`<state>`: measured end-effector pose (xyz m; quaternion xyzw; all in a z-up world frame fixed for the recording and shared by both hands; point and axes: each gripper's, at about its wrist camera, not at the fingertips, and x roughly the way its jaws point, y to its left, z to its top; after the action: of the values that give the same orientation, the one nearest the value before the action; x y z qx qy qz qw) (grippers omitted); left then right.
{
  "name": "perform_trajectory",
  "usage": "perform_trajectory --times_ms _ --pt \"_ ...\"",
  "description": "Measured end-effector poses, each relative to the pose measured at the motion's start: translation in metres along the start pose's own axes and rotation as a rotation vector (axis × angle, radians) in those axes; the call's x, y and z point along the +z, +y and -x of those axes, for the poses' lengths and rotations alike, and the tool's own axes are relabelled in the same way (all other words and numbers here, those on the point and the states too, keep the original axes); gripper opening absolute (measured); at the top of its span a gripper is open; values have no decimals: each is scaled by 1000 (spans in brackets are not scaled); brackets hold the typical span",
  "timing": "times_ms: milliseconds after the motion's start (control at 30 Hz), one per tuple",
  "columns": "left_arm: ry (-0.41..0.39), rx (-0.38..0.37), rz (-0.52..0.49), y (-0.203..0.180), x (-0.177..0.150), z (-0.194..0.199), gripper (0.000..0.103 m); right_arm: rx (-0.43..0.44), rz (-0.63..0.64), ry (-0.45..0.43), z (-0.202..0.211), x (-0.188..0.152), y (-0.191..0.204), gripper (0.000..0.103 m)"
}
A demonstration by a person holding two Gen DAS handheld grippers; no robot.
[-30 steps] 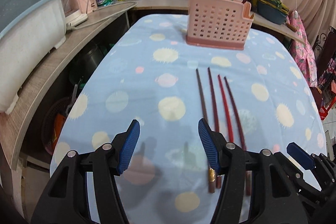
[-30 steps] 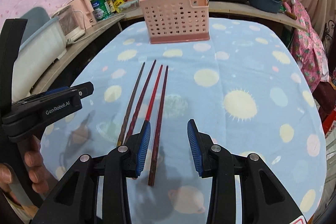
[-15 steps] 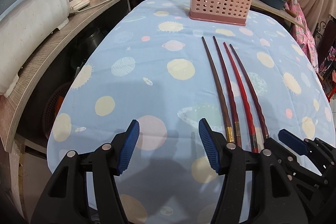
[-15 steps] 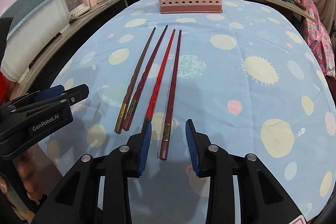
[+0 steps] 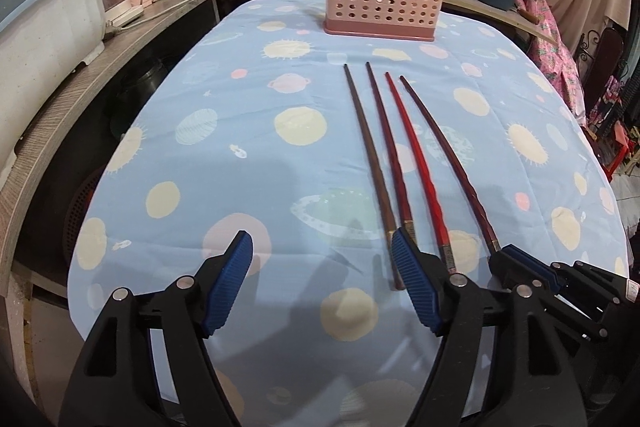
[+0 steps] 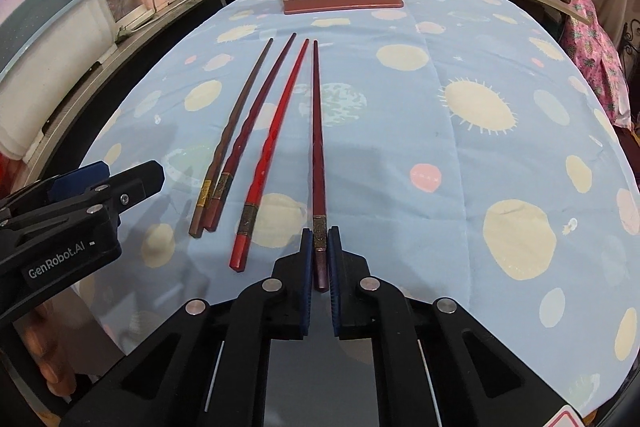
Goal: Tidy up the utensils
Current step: 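Grasp a dark red chopstick with the right tool while the left tool grasps a brown one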
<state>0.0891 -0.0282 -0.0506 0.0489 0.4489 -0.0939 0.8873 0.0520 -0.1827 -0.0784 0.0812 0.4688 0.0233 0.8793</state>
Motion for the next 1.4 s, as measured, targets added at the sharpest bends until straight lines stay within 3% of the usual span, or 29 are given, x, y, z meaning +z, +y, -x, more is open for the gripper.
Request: perform_trajectory --times_ms 233,967,1133,1300,1400 --pt "31 -38 -19 -13 -3 -12 69 -1 -14 -1 2 -1 -3 7" --pt "63 10 -18 -12 -9 -31 68 0 -15 -3 1 -1 -3 7" --pt "61 -11 -13 -7 -7 -28 46 0 -15 -3 1 -1 -3 7" --pt "79 -49 2 -1 -6 -26 13 0 -16 -3 1 -1 -3 7" --pt "92 -68 13 1 -6 -25 9 3 -20 -2 2 -2 -3 7"
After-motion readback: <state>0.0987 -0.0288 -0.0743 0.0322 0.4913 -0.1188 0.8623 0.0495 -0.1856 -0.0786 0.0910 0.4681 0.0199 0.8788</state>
